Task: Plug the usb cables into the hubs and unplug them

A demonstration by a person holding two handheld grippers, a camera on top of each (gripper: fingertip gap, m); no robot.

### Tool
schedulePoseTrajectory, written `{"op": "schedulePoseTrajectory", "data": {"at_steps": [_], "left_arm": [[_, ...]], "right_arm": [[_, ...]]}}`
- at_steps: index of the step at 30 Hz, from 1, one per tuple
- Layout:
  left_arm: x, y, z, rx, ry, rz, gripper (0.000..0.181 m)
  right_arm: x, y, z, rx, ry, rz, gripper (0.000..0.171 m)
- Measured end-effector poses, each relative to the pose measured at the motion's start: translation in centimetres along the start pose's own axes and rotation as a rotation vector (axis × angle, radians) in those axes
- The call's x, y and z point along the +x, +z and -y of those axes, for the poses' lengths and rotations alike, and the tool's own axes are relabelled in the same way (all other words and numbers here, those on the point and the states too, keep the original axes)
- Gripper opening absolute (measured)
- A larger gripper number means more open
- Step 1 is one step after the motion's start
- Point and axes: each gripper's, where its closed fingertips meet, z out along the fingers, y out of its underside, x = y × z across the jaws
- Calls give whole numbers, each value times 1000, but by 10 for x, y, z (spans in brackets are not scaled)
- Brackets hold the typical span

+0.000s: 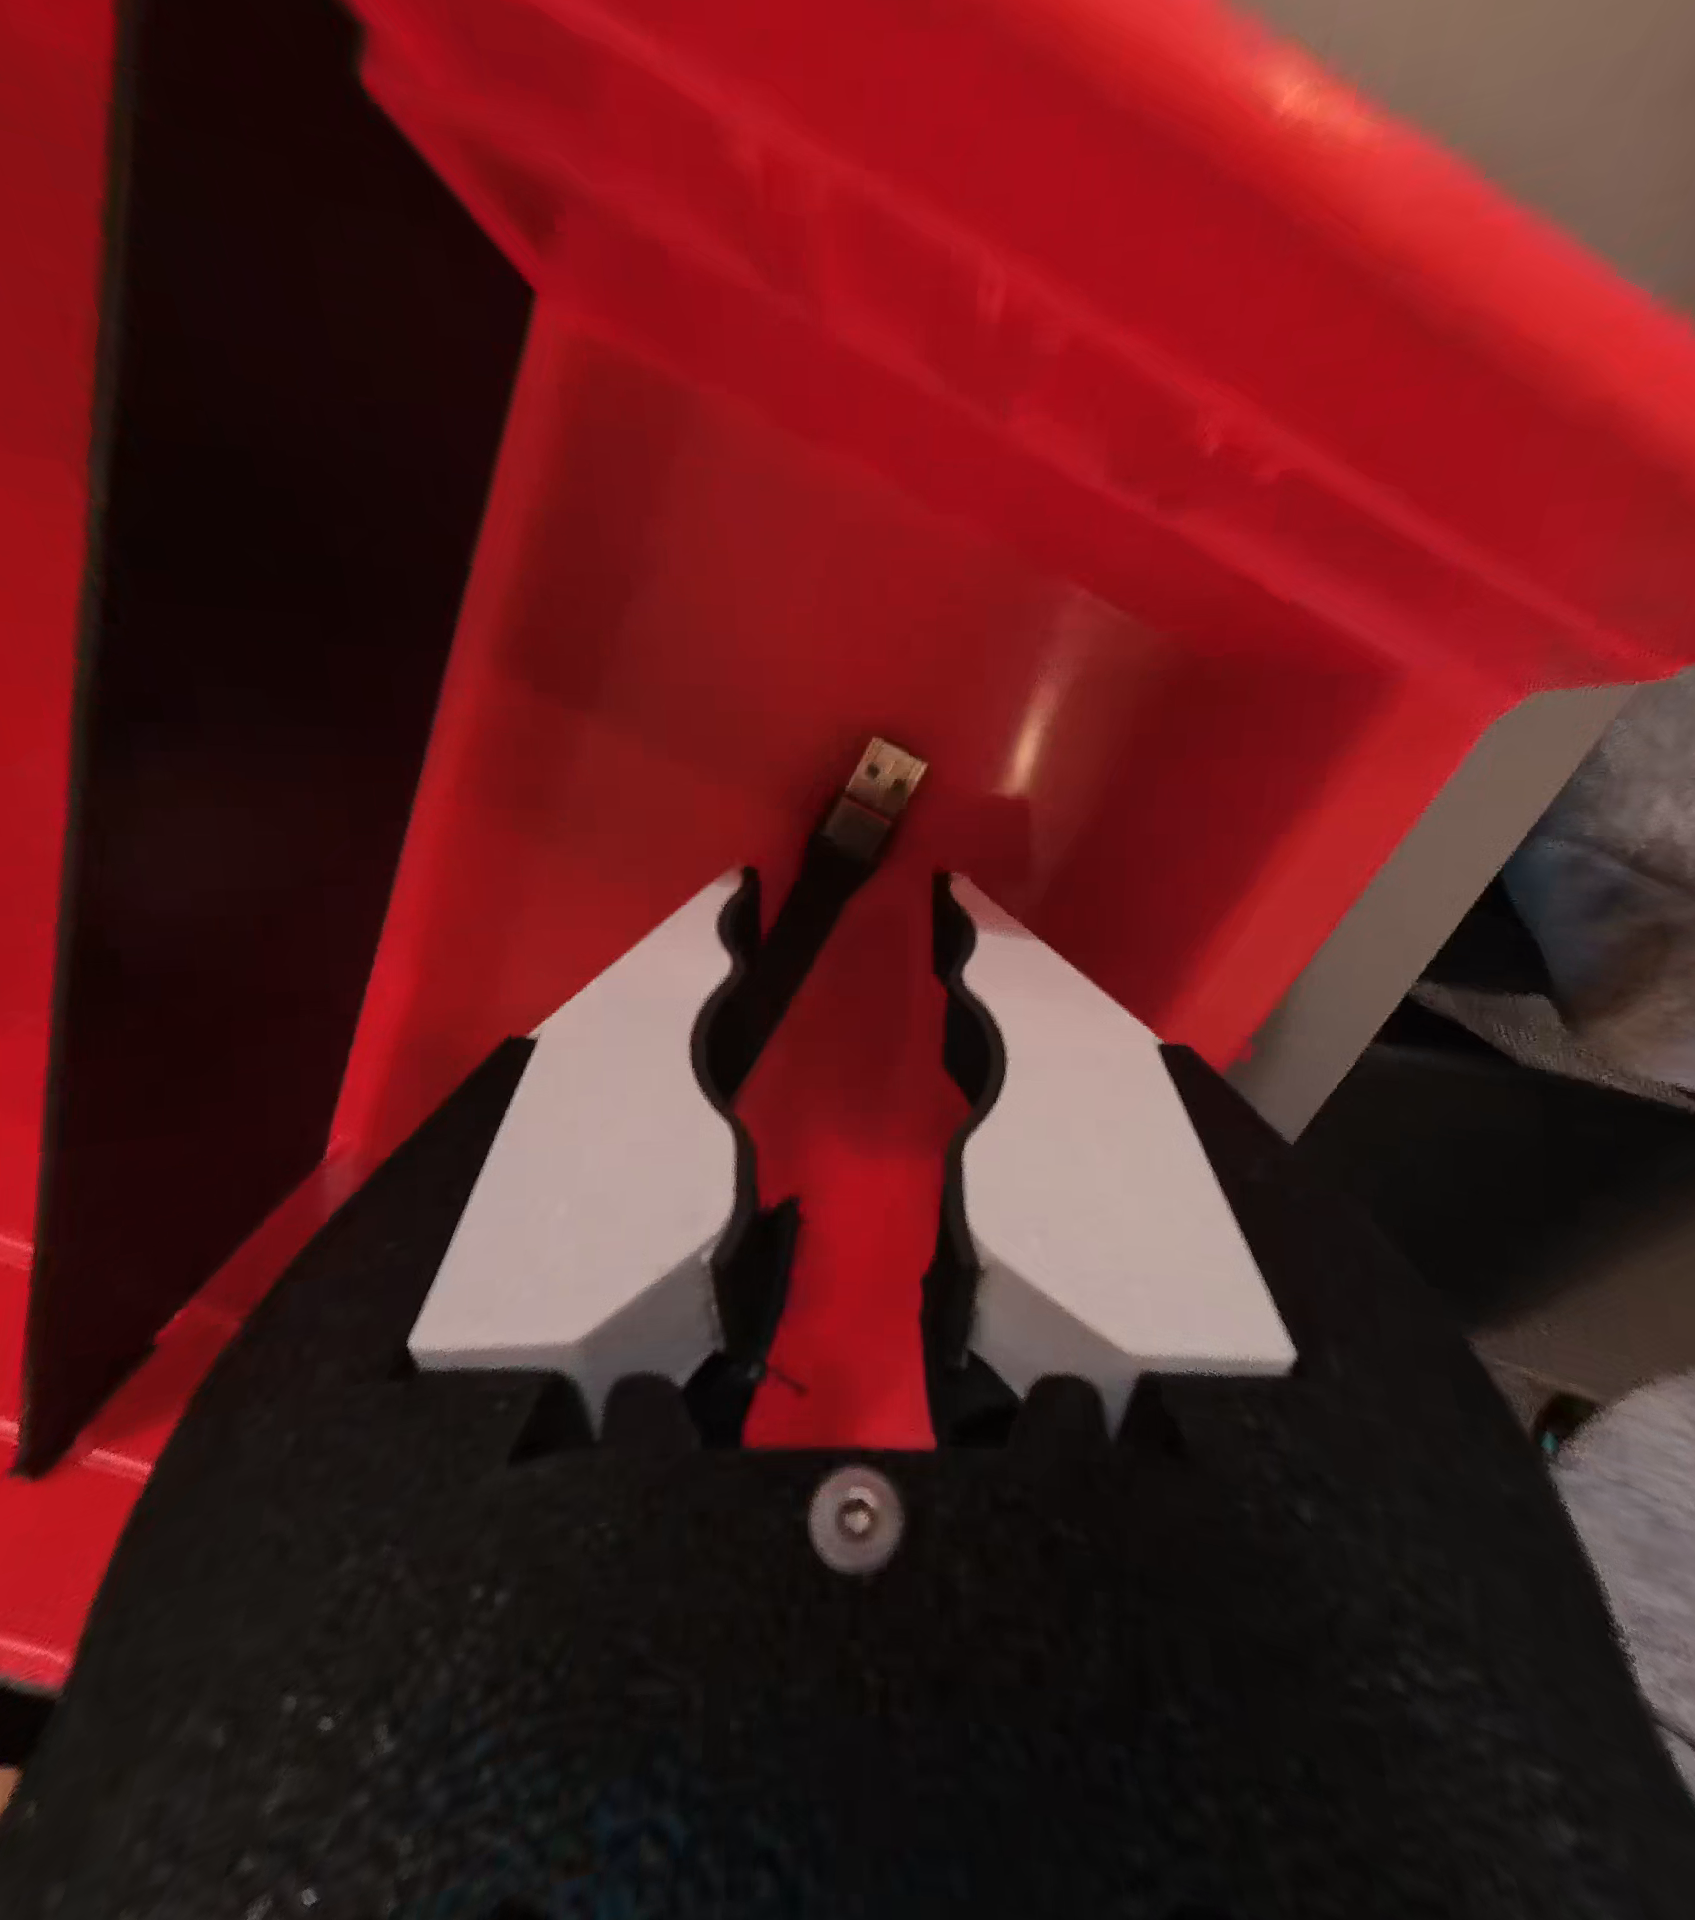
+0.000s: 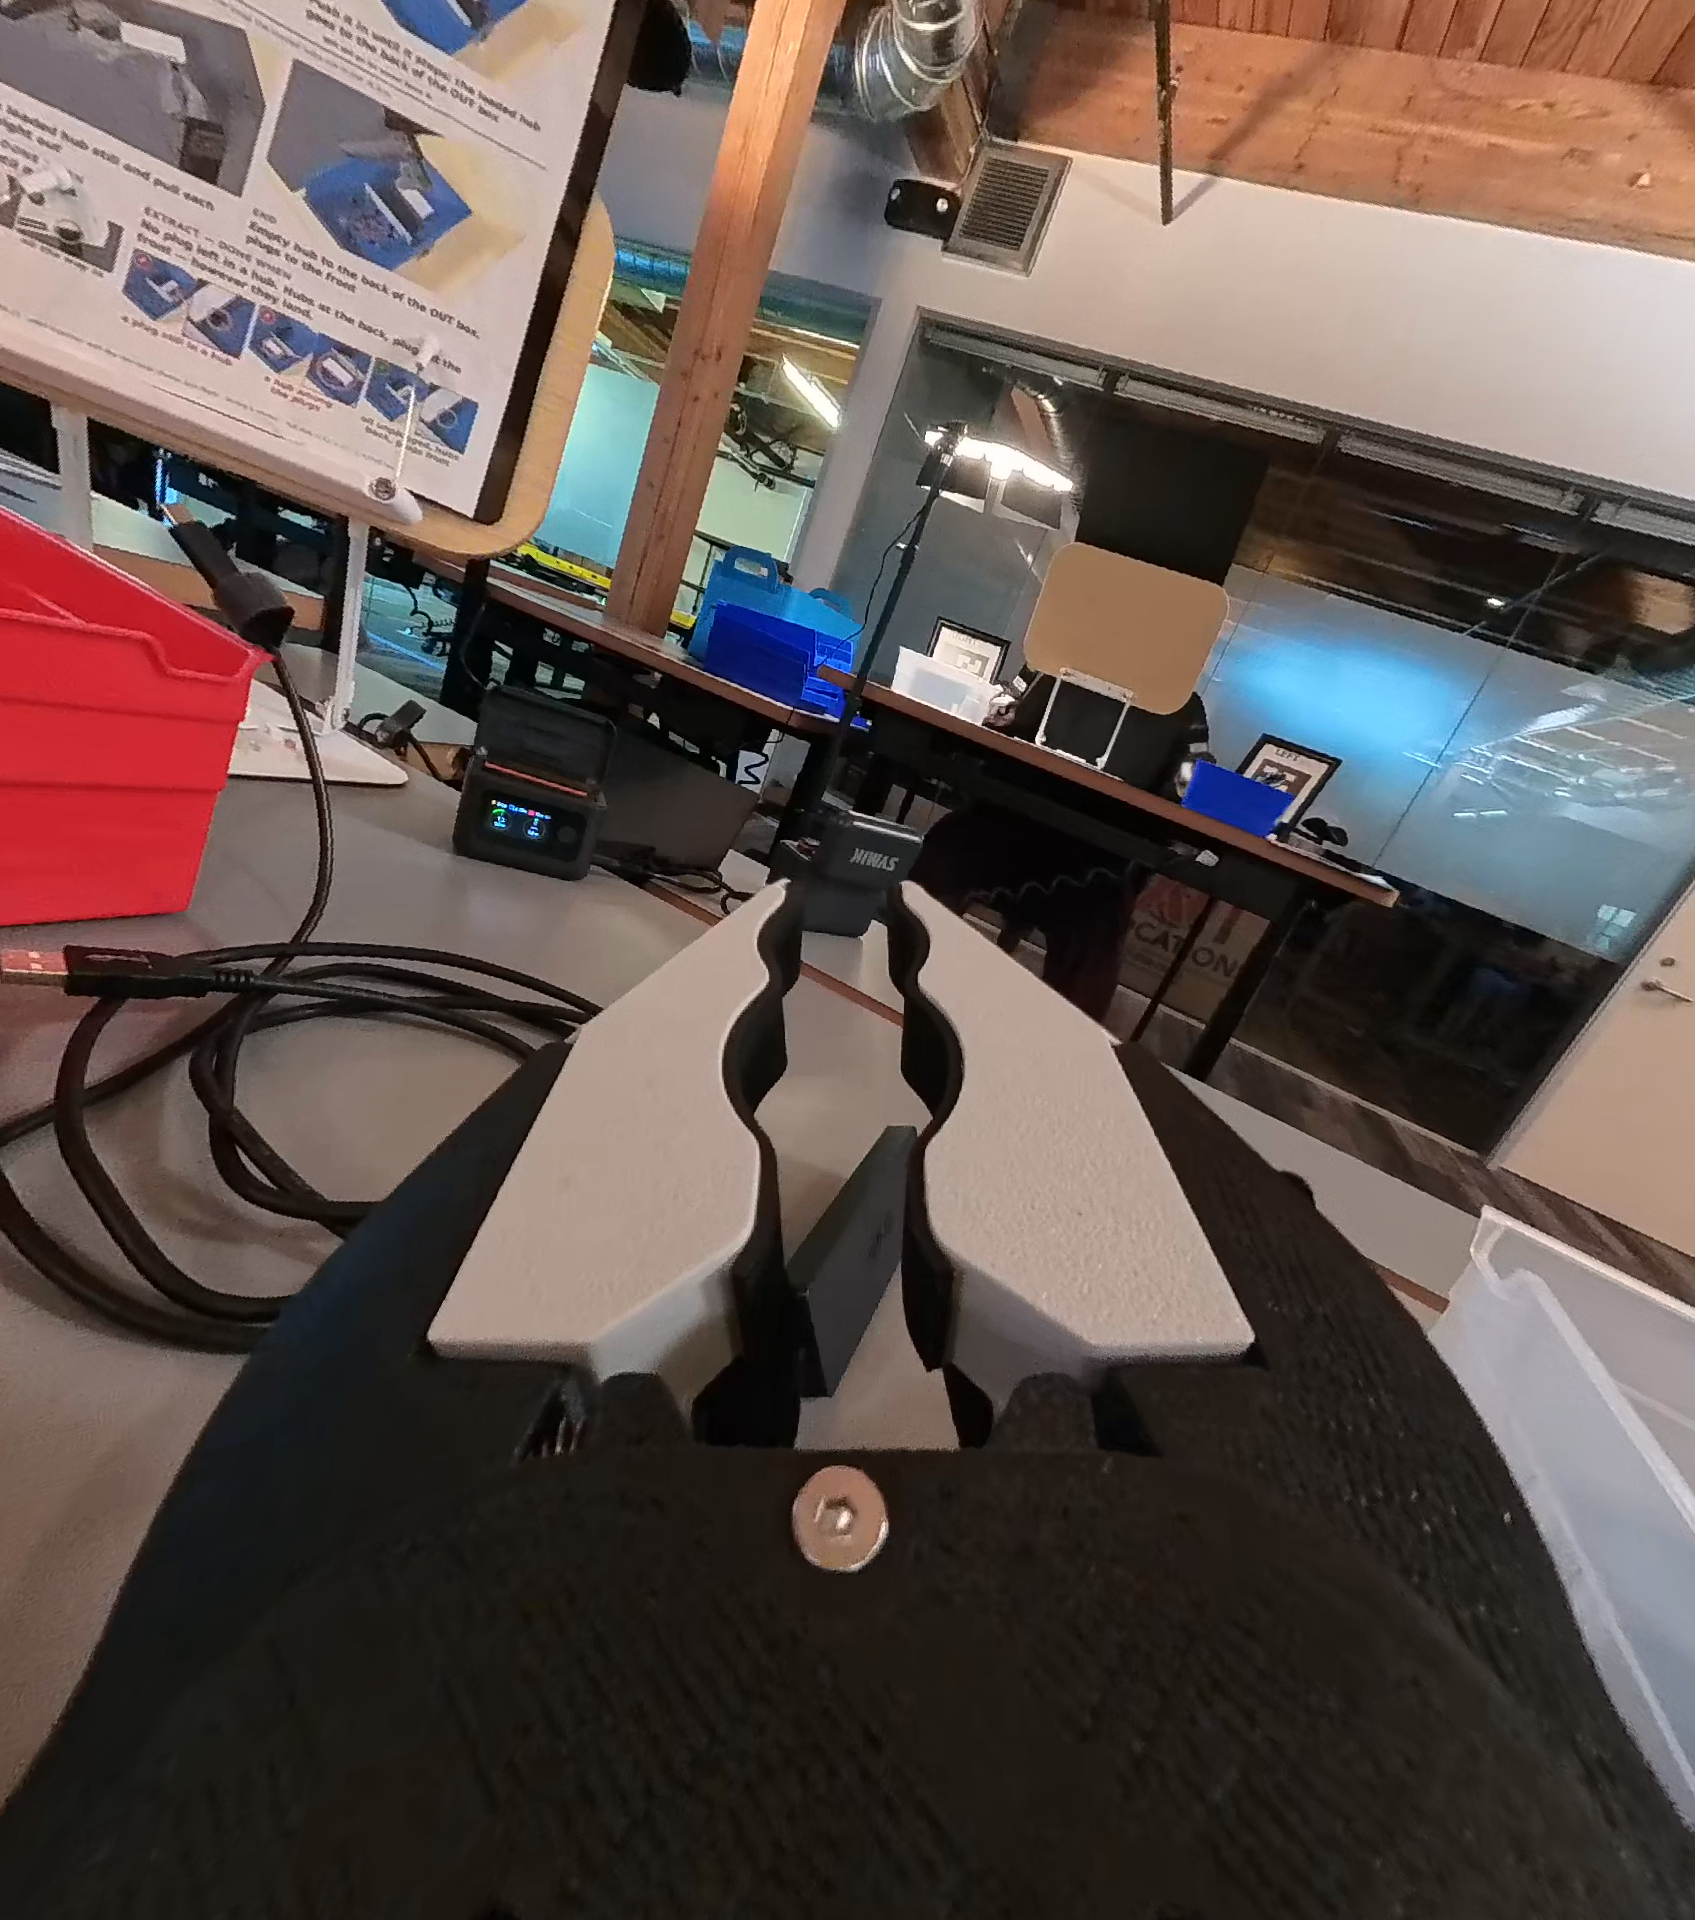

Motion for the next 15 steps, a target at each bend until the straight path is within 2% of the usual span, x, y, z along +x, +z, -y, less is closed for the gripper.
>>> {"op": "schedulePoseTrajectory", "data": {"at_steps": [1,5,9,15], "left_arm": [[-1,3,-3,-25,11,-12,32],[-5,12,-15,-111,65,-57,33],[-8,13,-14,-128,82,-80,27],[-12,14,-15,-162,109,11,10]], "right_arm": [[0,0,-1,-2,2,0,14],[0,2,-3,-11,7,3,14],[-1,3,-4,-16,8,7,14],[0,3,-4,-18,11,8,14]]}}
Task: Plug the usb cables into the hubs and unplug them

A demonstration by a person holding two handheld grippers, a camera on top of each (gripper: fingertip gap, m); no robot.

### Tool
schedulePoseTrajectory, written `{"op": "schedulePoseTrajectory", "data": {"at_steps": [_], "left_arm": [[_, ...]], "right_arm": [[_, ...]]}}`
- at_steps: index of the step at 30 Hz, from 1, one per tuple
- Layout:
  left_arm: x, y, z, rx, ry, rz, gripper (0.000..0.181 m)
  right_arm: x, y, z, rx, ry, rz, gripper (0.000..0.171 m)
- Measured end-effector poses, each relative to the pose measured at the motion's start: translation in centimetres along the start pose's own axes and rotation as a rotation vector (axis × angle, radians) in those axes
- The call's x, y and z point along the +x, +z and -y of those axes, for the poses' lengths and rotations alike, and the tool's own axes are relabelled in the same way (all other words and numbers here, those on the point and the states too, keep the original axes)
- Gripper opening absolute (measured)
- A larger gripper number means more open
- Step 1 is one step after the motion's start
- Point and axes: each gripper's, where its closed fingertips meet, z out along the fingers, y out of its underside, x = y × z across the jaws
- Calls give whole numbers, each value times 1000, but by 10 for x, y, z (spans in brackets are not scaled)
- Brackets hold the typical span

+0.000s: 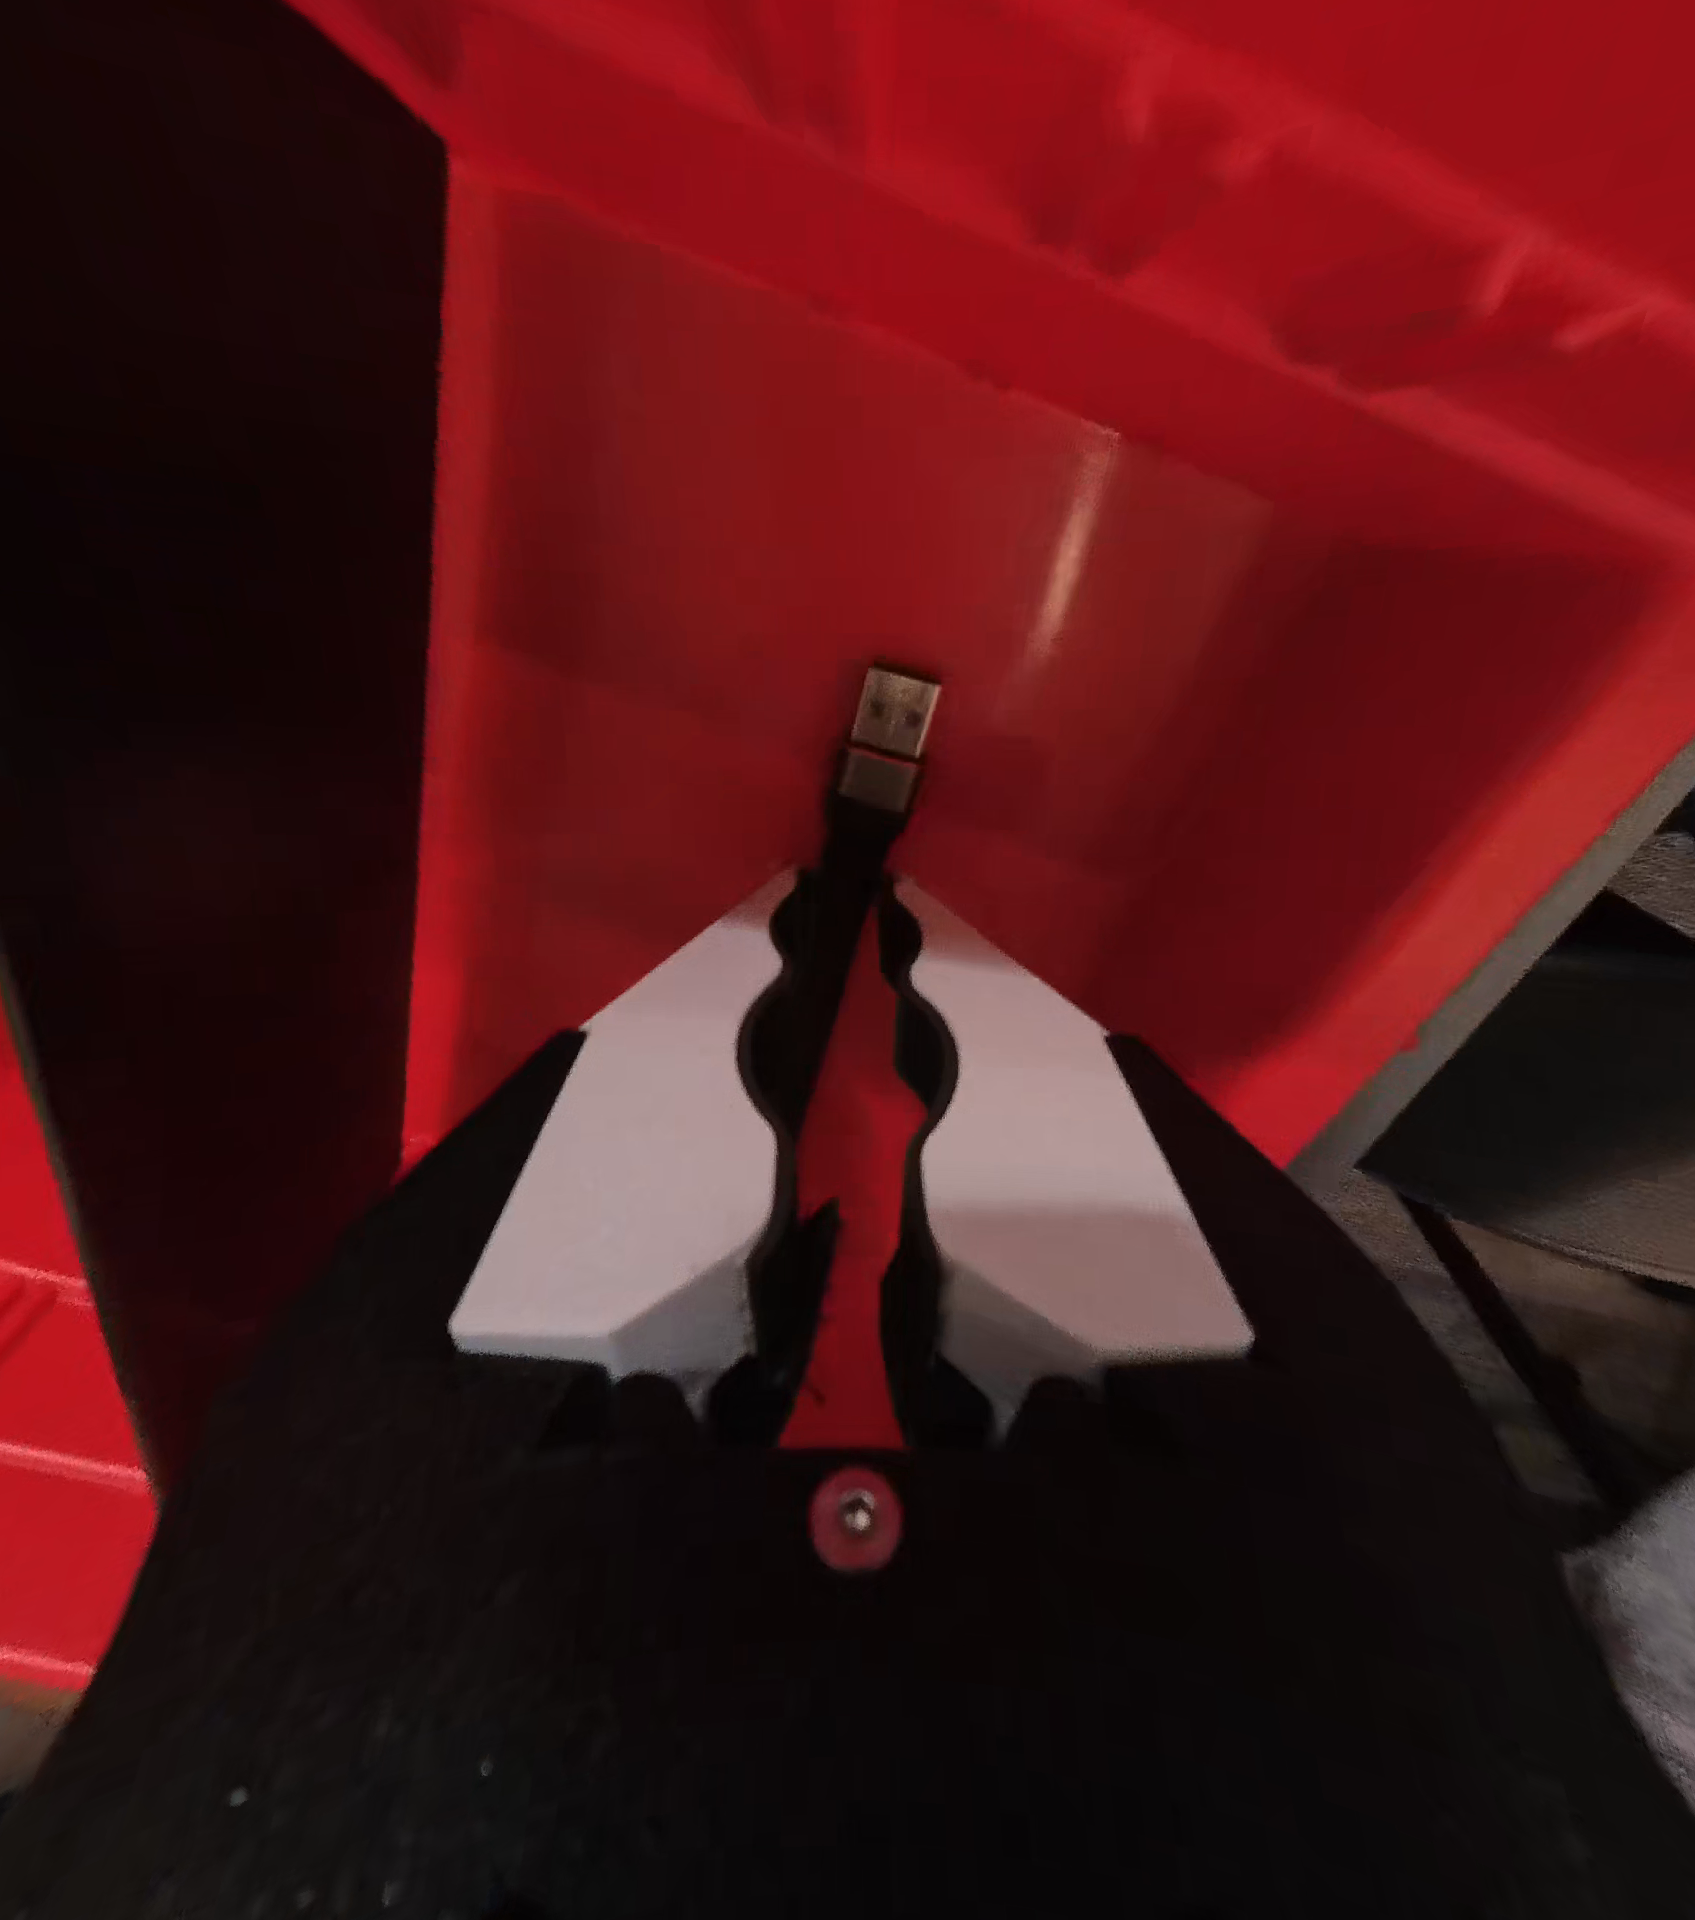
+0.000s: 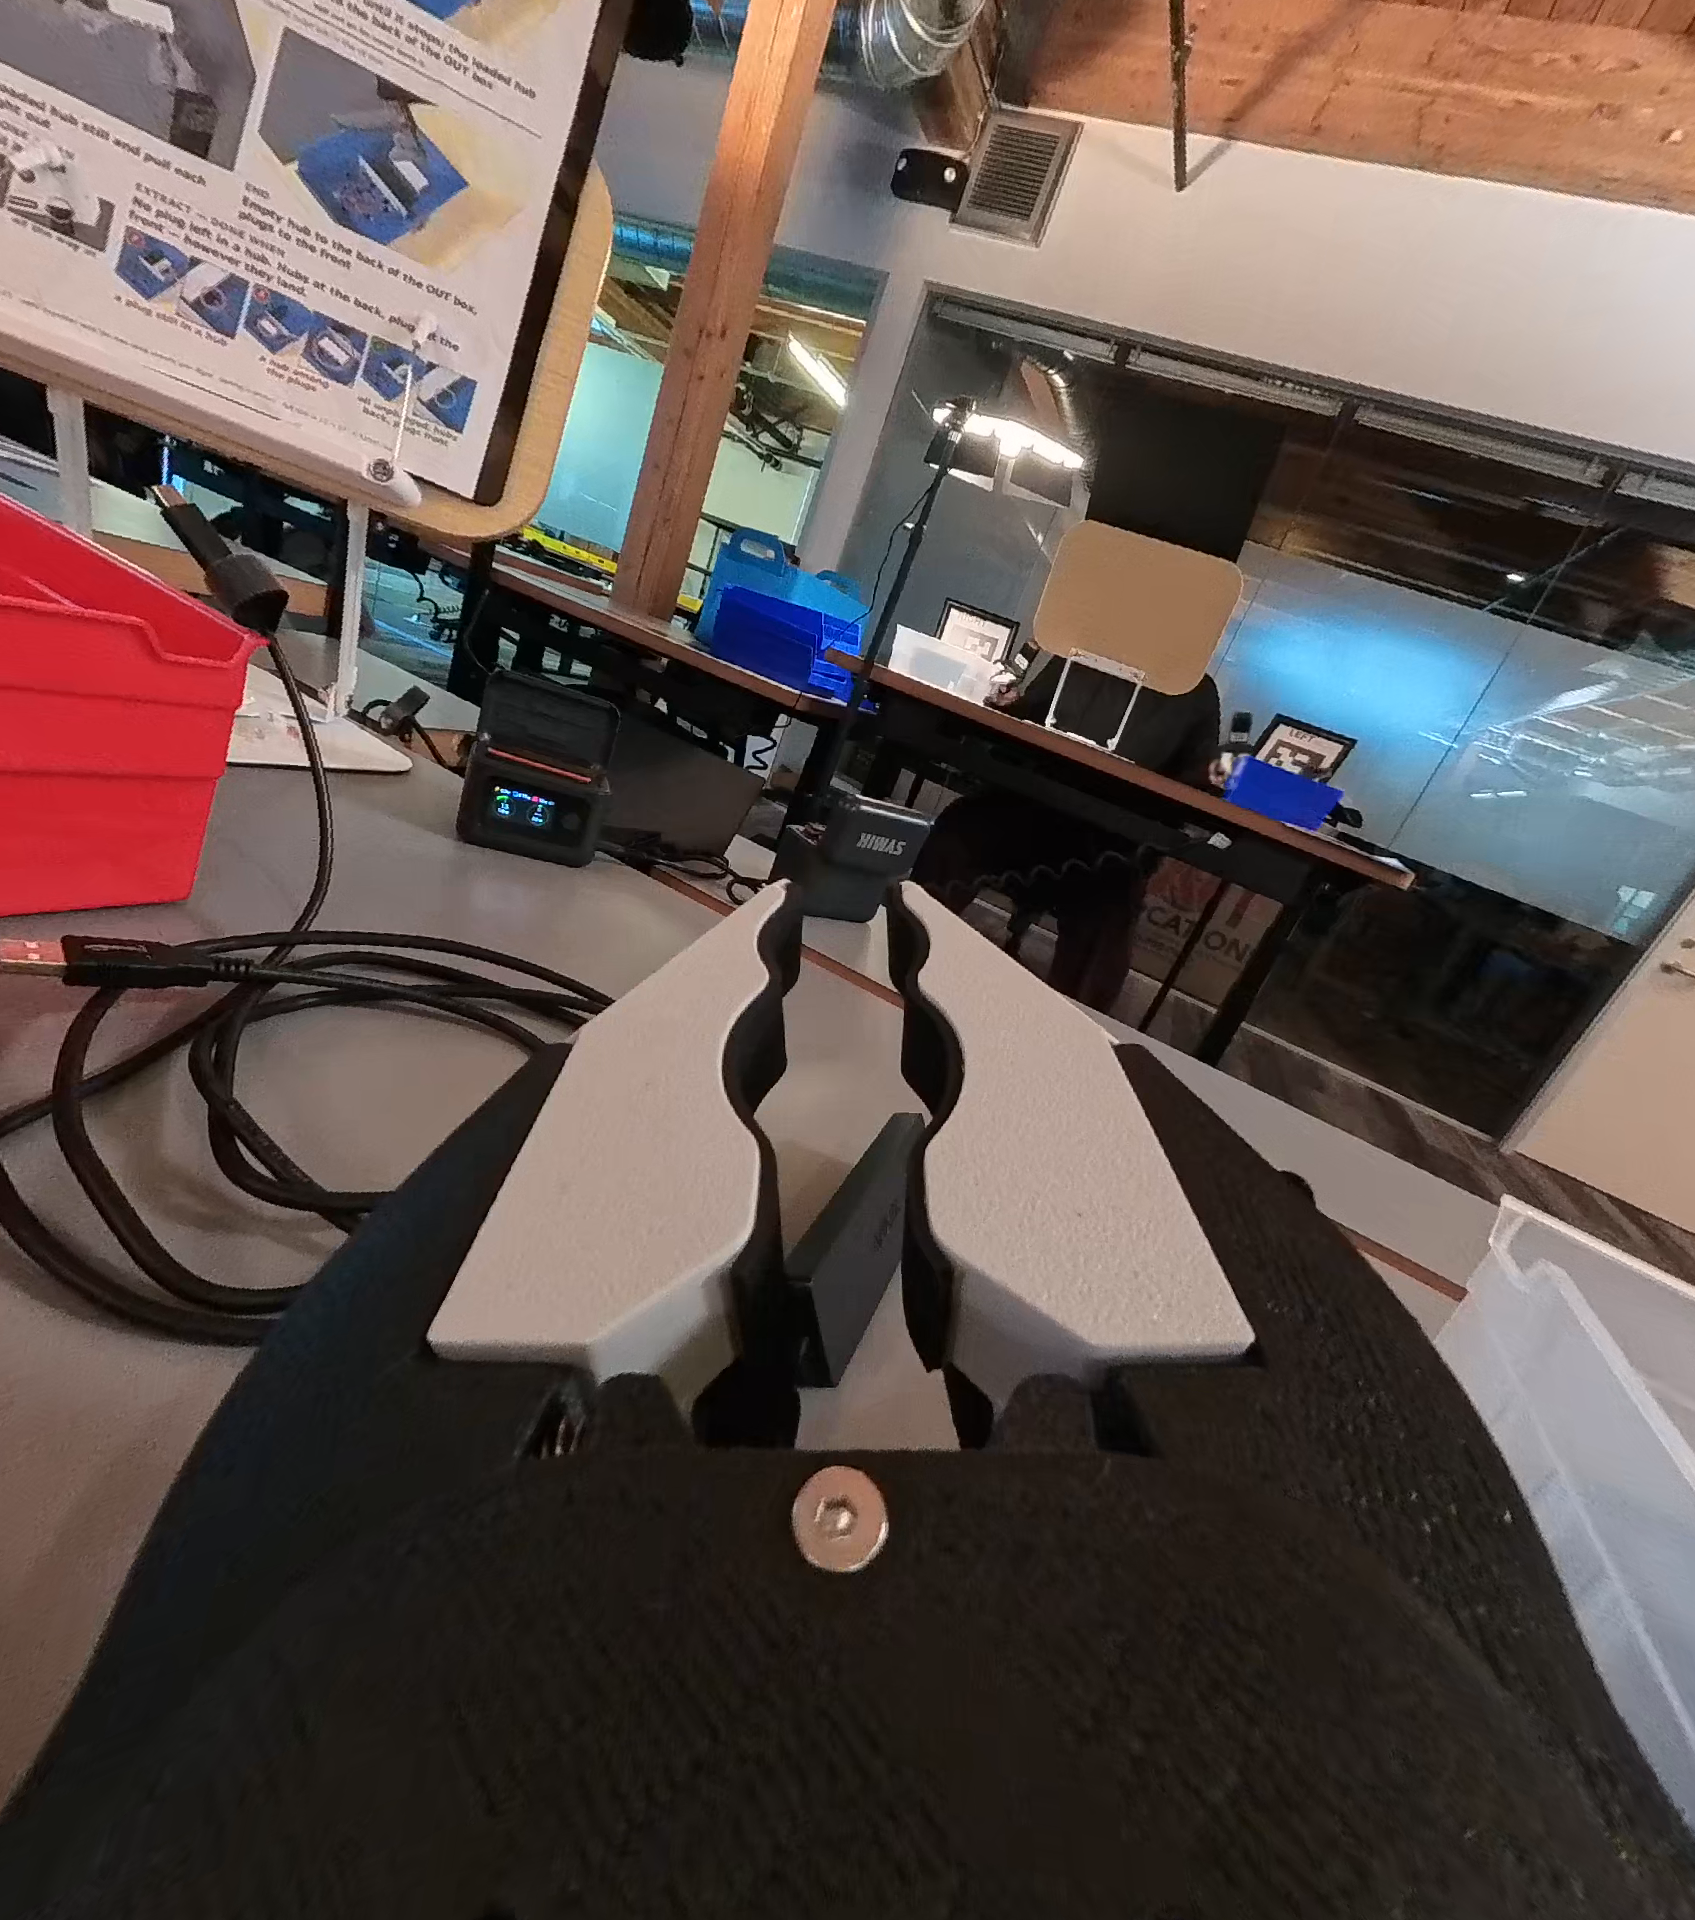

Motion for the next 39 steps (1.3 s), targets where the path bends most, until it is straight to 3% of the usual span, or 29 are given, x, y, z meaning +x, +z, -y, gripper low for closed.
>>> {"op": "schedulePoseTrajectory", "data": {"at_steps": [7,12,16,20,23,27,33,39], "left_arm": [[2,-15,-6,38,-9,215,9],[-22,-110,-1,209,-76,473,8],[-36,-201,47,355,2,638,8],[-37,-239,134,483,176,640,8],[-40,-218,193,472,259,559,8],[-30,-151,243,383,321,389,8],[-10,-74,266,233,253,304,9],[-4,-31,274,255,155,273,9]], "right_arm": [[-2,0,1,4,5,6,14],[-6,3,1,1,12,14,14],[-1,2,2,8,6,-8,14],[16,-2,3,15,13,-68,14],[32,-7,5,33,36,-119,14],[42,-9,1,25,65,-147,15],[36,-2,-7,-19,52,-117,15],[30,1,-10,-60,-37,-102,15]]}}
